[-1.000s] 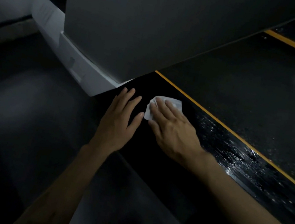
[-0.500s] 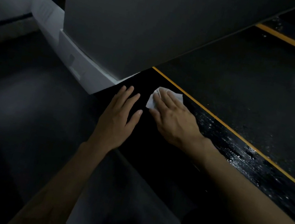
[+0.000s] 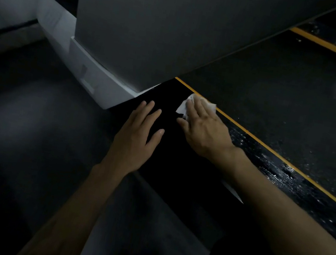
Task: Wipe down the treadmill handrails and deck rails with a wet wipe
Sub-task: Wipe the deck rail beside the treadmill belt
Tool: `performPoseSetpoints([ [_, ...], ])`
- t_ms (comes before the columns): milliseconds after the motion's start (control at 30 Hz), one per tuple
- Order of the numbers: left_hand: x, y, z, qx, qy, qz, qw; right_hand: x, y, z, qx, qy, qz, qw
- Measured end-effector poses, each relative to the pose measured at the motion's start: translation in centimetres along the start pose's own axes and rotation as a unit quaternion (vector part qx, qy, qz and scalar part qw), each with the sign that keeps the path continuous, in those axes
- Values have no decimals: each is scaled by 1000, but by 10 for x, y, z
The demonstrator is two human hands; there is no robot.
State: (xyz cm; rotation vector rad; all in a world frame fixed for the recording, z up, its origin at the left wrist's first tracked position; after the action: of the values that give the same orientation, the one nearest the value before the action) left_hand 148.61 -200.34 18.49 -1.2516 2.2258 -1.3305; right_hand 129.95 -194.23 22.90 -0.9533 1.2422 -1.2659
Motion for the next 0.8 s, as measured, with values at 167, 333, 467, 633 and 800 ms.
performPoseSetpoints([
  [167, -1, 3, 1, -2, 0, 9, 1000, -15, 18, 19, -44, 42, -12, 998],
  [333, -1, 4, 5, -3, 10, 3, 1000, -4, -1, -1, 4, -3, -1, 1000],
  [467, 0, 5, 6, -10, 10, 5, 1000, -6, 1, 6, -23, 51, 4, 998],
  [633, -1, 4, 7, 8, 15, 6, 1000, -9, 18, 27, -49, 42, 5, 998],
  [800, -1, 2, 5, 12, 18, 1, 1000, 3, 0, 3, 11, 34, -1, 999],
])
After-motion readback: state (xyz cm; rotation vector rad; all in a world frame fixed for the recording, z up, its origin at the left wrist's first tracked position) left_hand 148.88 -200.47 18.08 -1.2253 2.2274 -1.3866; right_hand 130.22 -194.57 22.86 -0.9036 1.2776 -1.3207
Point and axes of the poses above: each hand's wrist, its own x-axis towards the middle knuckle, its own y-axis out of the palm, z = x × y, the point moved 2 cm from there along x, towards the middle knuckle, and after that the axes turned 4 degrees about -y, right-handed, at the moved point
